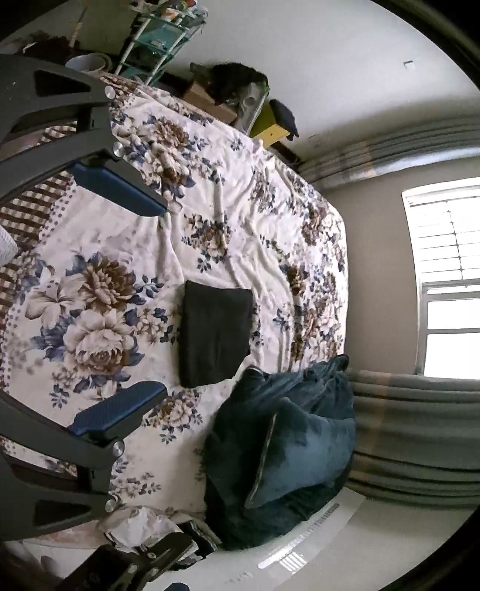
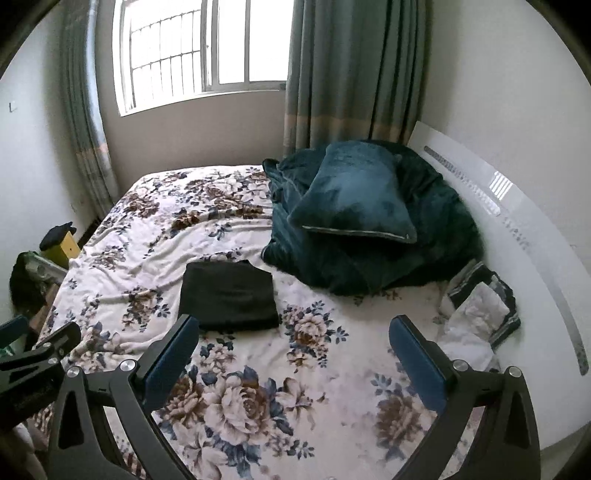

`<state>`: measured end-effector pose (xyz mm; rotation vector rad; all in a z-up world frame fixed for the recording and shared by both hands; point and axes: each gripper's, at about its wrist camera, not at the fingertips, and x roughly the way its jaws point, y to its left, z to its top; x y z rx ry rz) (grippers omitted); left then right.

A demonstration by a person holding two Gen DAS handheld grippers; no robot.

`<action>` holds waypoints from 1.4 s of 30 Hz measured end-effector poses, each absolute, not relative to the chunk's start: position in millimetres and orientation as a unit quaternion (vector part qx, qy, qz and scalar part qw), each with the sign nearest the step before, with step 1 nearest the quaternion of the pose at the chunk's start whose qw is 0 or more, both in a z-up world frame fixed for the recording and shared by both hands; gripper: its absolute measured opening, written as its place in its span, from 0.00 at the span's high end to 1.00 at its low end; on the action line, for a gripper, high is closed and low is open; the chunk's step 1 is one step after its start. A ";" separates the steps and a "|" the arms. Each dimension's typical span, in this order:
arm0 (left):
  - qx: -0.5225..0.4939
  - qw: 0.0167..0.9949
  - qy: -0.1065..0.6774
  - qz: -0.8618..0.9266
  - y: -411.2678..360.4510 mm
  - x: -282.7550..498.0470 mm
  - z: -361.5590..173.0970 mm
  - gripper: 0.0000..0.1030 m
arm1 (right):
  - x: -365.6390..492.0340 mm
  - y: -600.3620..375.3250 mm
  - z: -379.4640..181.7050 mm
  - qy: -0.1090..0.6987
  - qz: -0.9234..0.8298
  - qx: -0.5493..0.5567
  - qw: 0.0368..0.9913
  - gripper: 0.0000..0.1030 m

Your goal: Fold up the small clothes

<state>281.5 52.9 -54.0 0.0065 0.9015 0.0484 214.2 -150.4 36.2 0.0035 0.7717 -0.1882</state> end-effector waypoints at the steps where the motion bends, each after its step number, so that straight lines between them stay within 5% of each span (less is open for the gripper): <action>1: 0.005 0.901 0.432 0.026 52.0 276.0 -50.0 0.11 | 207.6 -150.1 41.7 0.374 -0.089 0.003 0.923 0.00; 5: -0.005 0.903 0.430 0.022 54.1 259.6 -41.6 0.00 | 183.4 -146.5 57.3 0.369 -0.077 0.000 0.926 0.00; 42: -0.004 0.907 0.419 0.045 50.7 226.0 -19.6 0.00 | 171.6 -158.5 84.3 0.358 -0.039 0.000 0.933 0.00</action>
